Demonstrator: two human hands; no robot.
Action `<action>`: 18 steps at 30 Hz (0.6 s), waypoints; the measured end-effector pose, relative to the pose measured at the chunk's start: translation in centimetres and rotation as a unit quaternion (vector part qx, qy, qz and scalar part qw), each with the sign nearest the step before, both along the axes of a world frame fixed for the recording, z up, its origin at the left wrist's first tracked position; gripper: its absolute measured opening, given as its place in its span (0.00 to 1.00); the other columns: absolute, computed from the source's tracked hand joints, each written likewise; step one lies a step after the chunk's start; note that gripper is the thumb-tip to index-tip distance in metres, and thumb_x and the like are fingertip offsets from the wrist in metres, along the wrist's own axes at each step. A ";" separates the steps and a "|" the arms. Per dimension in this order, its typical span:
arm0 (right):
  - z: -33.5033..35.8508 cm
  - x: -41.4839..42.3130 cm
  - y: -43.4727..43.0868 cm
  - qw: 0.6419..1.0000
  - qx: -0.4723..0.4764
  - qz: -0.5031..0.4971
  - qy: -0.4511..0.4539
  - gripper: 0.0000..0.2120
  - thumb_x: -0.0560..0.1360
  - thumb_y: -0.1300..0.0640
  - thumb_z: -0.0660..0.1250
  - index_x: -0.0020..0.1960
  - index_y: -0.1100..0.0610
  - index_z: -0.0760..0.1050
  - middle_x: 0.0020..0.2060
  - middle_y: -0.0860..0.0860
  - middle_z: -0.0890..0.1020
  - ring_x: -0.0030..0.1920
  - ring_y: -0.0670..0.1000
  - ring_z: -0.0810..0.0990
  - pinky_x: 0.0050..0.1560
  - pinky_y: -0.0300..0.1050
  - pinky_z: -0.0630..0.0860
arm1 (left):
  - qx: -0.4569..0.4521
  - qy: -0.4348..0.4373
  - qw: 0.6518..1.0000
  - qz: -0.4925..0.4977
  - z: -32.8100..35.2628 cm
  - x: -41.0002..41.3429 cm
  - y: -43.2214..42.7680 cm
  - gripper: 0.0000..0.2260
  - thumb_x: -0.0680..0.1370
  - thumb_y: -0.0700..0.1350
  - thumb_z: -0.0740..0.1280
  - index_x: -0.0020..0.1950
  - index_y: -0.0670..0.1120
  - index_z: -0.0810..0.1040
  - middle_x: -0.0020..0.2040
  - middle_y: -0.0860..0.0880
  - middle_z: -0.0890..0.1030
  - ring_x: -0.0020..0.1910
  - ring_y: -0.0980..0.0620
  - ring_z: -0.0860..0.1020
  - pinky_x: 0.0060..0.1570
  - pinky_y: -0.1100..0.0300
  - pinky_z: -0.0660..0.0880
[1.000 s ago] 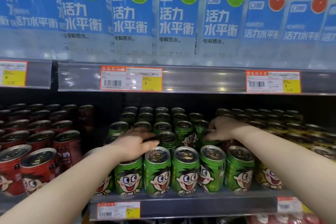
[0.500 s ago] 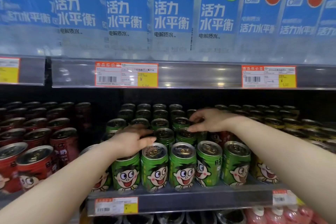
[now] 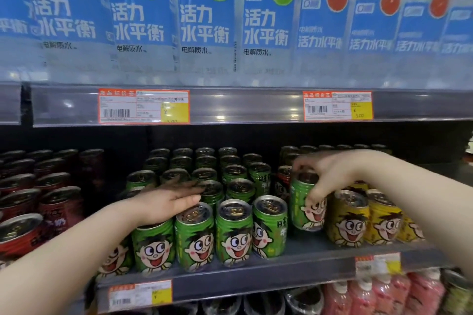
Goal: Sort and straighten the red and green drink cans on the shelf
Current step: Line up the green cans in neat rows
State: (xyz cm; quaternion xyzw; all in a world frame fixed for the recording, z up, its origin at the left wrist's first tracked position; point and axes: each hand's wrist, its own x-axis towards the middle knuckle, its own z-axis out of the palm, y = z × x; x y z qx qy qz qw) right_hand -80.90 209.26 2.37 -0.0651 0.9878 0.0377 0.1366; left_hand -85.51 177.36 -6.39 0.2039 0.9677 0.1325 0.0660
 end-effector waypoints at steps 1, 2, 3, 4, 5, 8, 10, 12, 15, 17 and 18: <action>0.8 -0.2 0.1 1.000 -0.018 -0.002 0.024 0.36 0.68 0.43 0.71 0.71 0.48 0.60 0.66 0.50 0.72 0.59 0.51 0.74 0.58 0.45 0.73 | 0.001 -0.003 1.000 0.003 0.1 0.1 0.0 0.55 0.45 0.84 0.37 0.70 0.67 0.58 0.75 0.60 0.56 0.76 0.54 0.51 0.75 0.48 0.48; 1.3 -0.5 0.2 0.998 -0.038 -0.001 0.049 0.34 0.69 0.43 0.71 0.70 0.47 0.61 0.64 0.49 0.73 0.59 0.52 0.74 0.58 0.45 0.73 | 0.000 -0.004 1.000 0.002 0.1 0.2 0.0 0.55 0.45 0.84 0.37 0.70 0.66 0.59 0.75 0.60 0.57 0.76 0.55 0.51 0.75 0.49 0.48; 1.6 -1.1 0.2 0.996 -0.059 0.000 0.070 0.33 0.69 0.42 0.70 0.69 0.47 0.61 0.63 0.48 0.73 0.60 0.52 0.74 0.59 0.46 0.72 | -0.001 -0.005 1.000 0.001 0.1 0.2 0.1 0.56 0.45 0.84 0.37 0.70 0.66 0.59 0.75 0.60 0.57 0.76 0.55 0.51 0.75 0.50 0.48; 1.6 -1.7 0.1 0.994 -0.080 -0.004 0.079 0.34 0.68 0.41 0.70 0.69 0.46 0.61 0.63 0.48 0.73 0.60 0.51 0.73 0.60 0.47 0.72 | 0.000 -0.004 1.000 -0.001 0.2 0.3 0.1 0.56 0.45 0.84 0.37 0.70 0.65 0.59 0.75 0.60 0.57 0.76 0.55 0.51 0.75 0.51 0.48; 1.3 -2.4 -0.1 0.992 -0.095 -0.011 0.082 0.35 0.67 0.38 0.70 0.70 0.45 0.61 0.64 0.48 0.73 0.61 0.52 0.73 0.62 0.48 0.71 | 0.000 -0.003 1.000 -0.002 0.2 0.3 0.1 0.56 0.45 0.84 0.36 0.70 0.65 0.59 0.75 0.60 0.57 0.76 0.55 0.51 0.75 0.52 0.48; -0.3 -4.5 -1.1 0.991 -0.109 -0.019 0.079 0.42 0.64 0.32 0.69 0.72 0.45 0.60 0.69 0.48 0.69 0.66 0.52 0.70 0.64 0.48 0.69 | 0.001 0.003 1.000 -0.004 0.1 0.3 0.1 0.56 0.45 0.84 0.36 0.71 0.65 0.58 0.75 0.60 0.56 0.76 0.55 0.51 0.75 0.53 0.48; -1.4 -5.5 -2.0 0.989 -0.120 -0.002 0.081 0.39 0.65 0.34 0.69 0.71 0.45 0.62 0.70 0.49 0.68 0.67 0.52 0.69 0.63 0.46 0.69 | -0.001 0.006 1.000 -0.005 0.1 0.3 0.2 0.57 0.45 0.84 0.35 0.71 0.65 0.58 0.75 0.59 0.57 0.76 0.54 0.51 0.74 0.55 0.48; -2.4 -6.2 -2.8 0.990 -0.114 0.017 0.079 0.35 0.65 0.36 0.70 0.68 0.45 0.65 0.69 0.49 0.70 0.66 0.52 0.70 0.63 0.46 0.70 | 0.003 0.008 1.000 -0.004 0.1 0.2 0.1 0.56 0.45 0.83 0.35 0.71 0.66 0.59 0.75 0.60 0.57 0.76 0.55 0.51 0.74 0.56 0.48; -4.0 -6.9 -3.3 0.992 -0.106 0.029 0.057 0.31 0.67 0.39 0.71 0.66 0.47 0.69 0.67 0.50 0.72 0.62 0.51 0.73 0.59 0.43 0.71 | 0.001 0.018 1.000 -0.003 0.0 0.0 0.1 0.55 0.46 0.83 0.34 0.70 0.66 0.59 0.75 0.60 0.57 0.76 0.54 0.49 0.75 0.52 0.47; -5.0 -7.1 -3.3 0.991 -0.126 0.029 0.032 0.29 0.69 0.43 0.71 0.67 0.49 0.68 0.67 0.50 0.72 0.63 0.51 0.72 0.57 0.40 0.70 | -0.005 0.022 1.000 -0.003 -0.1 -0.2 0.1 0.55 0.46 0.83 0.33 0.70 0.67 0.58 0.75 0.60 0.57 0.76 0.54 0.48 0.75 0.49 0.47; -5.3 -7.1 -3.2 0.990 -0.136 0.030 0.017 0.30 0.70 0.44 0.71 0.68 0.49 0.68 0.68 0.50 0.71 0.64 0.51 0.72 0.57 0.40 0.69 | -0.008 0.023 1.000 -0.003 -0.1 -0.2 0.1 0.55 0.46 0.83 0.33 0.70 0.67 0.58 0.75 0.60 0.57 0.76 0.54 0.48 0.75 0.50 0.47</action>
